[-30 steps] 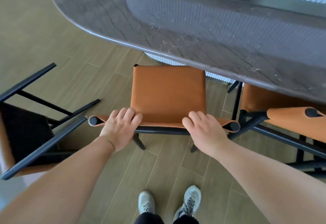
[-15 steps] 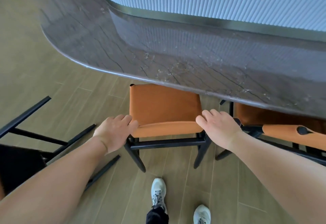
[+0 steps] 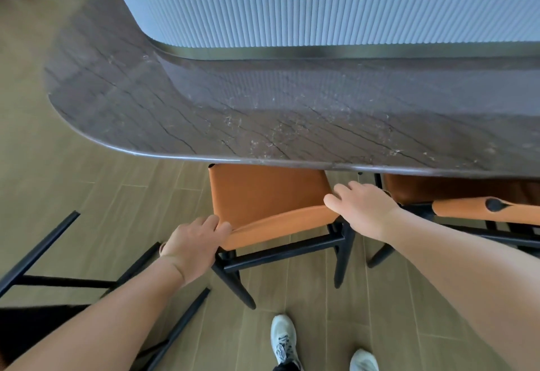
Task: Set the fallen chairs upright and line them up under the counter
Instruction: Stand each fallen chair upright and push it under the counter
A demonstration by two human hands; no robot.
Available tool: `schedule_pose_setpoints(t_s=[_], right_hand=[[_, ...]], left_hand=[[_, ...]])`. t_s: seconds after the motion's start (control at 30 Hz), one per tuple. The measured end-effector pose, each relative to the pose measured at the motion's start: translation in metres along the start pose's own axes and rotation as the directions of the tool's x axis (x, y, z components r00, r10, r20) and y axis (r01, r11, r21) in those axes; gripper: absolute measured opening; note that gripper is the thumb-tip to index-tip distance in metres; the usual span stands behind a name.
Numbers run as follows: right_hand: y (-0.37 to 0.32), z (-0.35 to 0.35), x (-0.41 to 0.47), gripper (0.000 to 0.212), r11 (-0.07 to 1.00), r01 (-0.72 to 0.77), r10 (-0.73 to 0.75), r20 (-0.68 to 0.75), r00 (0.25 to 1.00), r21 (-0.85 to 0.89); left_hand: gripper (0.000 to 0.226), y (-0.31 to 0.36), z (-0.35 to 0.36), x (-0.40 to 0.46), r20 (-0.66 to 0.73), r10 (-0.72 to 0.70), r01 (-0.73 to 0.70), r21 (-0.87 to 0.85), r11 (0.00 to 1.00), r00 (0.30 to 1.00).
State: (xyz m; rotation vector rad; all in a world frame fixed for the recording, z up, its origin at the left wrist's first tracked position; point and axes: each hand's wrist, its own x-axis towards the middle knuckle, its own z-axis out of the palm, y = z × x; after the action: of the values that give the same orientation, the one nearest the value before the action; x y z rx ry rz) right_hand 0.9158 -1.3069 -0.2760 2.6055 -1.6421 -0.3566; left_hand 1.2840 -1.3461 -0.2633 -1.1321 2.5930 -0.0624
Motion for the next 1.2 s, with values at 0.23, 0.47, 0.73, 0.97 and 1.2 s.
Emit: schedule_pose_setpoints(t_s=[0.23, 0.47, 0.73, 0.97, 1.2], right_hand=[[0.034, 0.017, -0.027, 0.046, 0.999, -0.014, 0.014, 0.006, 1.000, -0.046], [0.059, 0.030, -0.061, 0.043, 0.997, -0.012, 0.014, 0.023, 1.000, -0.070], [0.084, 0.036, -0.104, 0.042, 0.994, -0.086, 0.089, 0.041, 0.995, -0.068], [0.101, 0.039, -0.133, 0.045, 0.989, -0.149, 0.150, 0.067, 0.986, -0.021], [0.108, 0.047, -0.148, 0.046, 0.964, -0.265, 0.262, 0.081, 0.962, 0.026]], left_hand=[[0.038, 0.052, 0.001, 0.008, 0.043, -0.045, 0.047, -0.046, 0.998, 0.998], [0.045, 0.099, -0.018, 0.010, -0.022, -0.016, 0.015, -0.057, 0.998, 1.000], [0.043, 0.140, -0.041, 0.032, -0.050, 0.020, -0.022, -0.038, 0.999, 0.999], [0.037, 0.149, -0.041, 0.070, -0.095, 0.037, -0.042, -0.049, 0.998, 0.995], [0.051, 0.143, -0.058, 0.114, -0.161, 0.171, -0.164, 0.054, 0.985, 0.972]])
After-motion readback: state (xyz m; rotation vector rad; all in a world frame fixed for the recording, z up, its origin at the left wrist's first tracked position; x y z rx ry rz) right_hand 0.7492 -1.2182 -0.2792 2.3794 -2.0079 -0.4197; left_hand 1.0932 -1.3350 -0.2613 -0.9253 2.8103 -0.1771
